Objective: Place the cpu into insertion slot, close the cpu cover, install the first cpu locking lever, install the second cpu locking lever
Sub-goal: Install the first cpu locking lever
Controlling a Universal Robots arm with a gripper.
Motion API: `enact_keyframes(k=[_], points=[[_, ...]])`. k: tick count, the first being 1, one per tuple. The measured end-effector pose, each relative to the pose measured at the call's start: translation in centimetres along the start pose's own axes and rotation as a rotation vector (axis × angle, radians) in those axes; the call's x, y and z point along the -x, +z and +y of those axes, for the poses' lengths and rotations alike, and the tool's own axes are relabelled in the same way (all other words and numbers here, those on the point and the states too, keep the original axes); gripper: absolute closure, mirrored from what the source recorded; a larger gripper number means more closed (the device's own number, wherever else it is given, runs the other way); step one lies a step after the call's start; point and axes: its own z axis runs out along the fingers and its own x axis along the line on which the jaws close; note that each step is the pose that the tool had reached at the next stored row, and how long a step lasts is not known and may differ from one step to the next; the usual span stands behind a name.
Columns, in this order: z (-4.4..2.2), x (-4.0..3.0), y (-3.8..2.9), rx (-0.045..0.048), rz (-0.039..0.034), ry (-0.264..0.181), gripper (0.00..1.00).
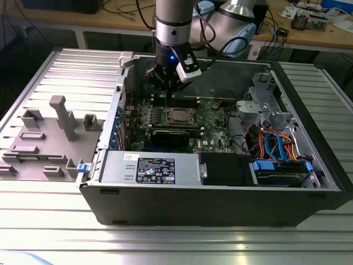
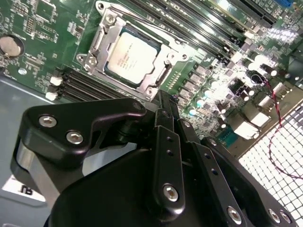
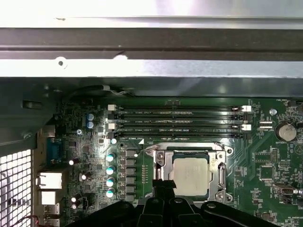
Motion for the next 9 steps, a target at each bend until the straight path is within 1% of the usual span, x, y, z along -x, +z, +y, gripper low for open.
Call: enact_keyframes(k=[4,6,9], points=[[0.01,-1.05,0.02,0.0001,-0.0035,-0.002,0.89],[0.01,-1.75,0.04,0.0005,-0.0047,-0.003,0.89],[0.02,-2.40,0.05,0.0017,-0.0057,-0.004,0.89]])
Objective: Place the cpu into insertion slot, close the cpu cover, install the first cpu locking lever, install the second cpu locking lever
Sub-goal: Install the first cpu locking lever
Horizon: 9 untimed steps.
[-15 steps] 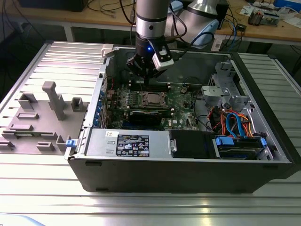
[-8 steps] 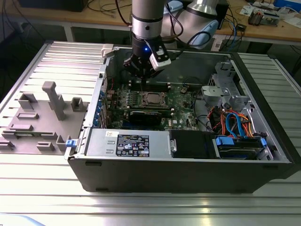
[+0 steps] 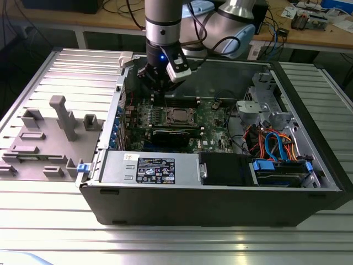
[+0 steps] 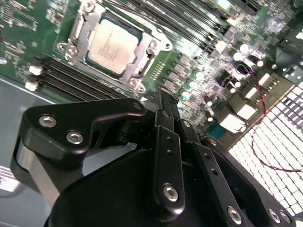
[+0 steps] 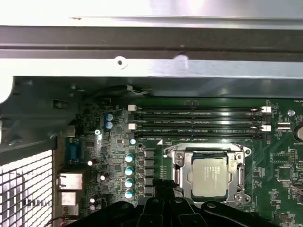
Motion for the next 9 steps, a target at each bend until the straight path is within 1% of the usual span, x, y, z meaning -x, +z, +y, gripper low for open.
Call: enact_keyframes(k=[3,5,9], points=[[0.02,-0.48,0.00,0.0008,-0.0007,-0.002,0.89],[0.12,-0.64,0.00,0.0008,-0.0009,-0.005,0.89],[0.85,-0.67,0.01,0.0010,-0.0008,-0.017,0.89]])
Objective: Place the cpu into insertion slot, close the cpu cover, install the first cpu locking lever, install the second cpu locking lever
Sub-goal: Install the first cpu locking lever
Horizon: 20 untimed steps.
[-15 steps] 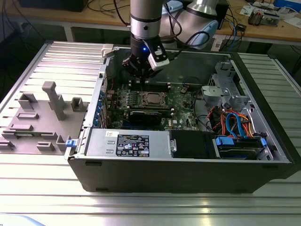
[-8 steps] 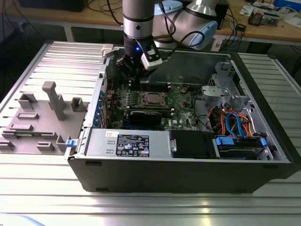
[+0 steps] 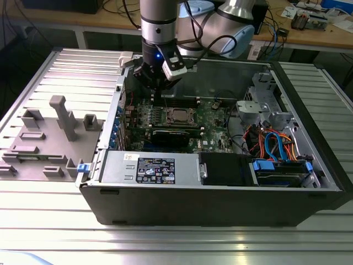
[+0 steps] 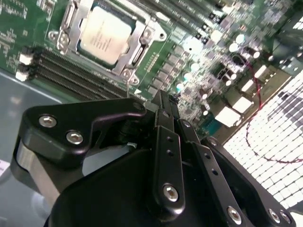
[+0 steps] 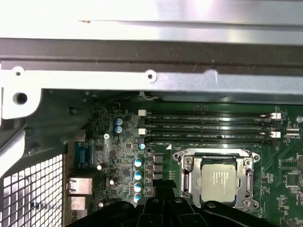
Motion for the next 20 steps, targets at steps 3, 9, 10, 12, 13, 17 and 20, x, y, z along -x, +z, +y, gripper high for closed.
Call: enact_keyframes(k=[3,9,10,12,13,17,20], points=[[0.66,0.01,-0.01,0.0001,-0.0006,-0.008,0.89],[1.34,0.02,-0.10,-0.0001,-0.0096,-0.015,0.89],[1.42,0.02,-0.11,-0.0002,-0.0115,-0.016,0.89],[1.44,0.03,-0.11,0.0000,-0.0135,-0.018,0.89],[1.44,0.03,-0.11,-0.0002,-0.0142,-0.019,0.89],[1.45,0.04,-0.11,-0.0002,-0.0145,-0.020,0.89],[1.44,0.14,-0.11,-0.0002,-0.0144,-0.021,0.89]])
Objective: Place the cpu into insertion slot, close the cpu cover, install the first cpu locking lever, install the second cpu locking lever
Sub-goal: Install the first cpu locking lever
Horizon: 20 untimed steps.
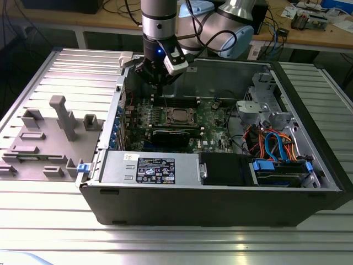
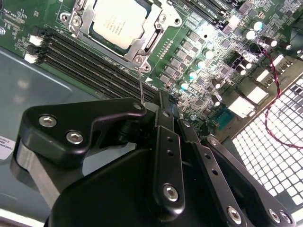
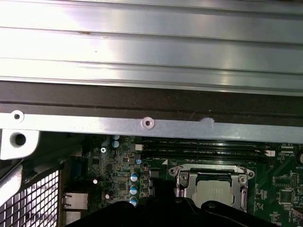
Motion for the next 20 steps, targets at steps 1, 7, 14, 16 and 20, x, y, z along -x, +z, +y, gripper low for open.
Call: enact_keyframes(k=[1,7,14,16,20], points=[[0.00,0.03,0.00,0.0000,0.0000,0.000,0.89],[0.00,0.08,0.00,0.0000,0.0000,0.000,0.89],[-0.01,0.33,0.01,0.0000,0.0000,0.000,0.89],[-0.02,0.40,0.01,0.0000,0.0000,0.000,0.89],[-0.02,0.52,0.01,0.0000,-0.0001,0.000,0.89]])
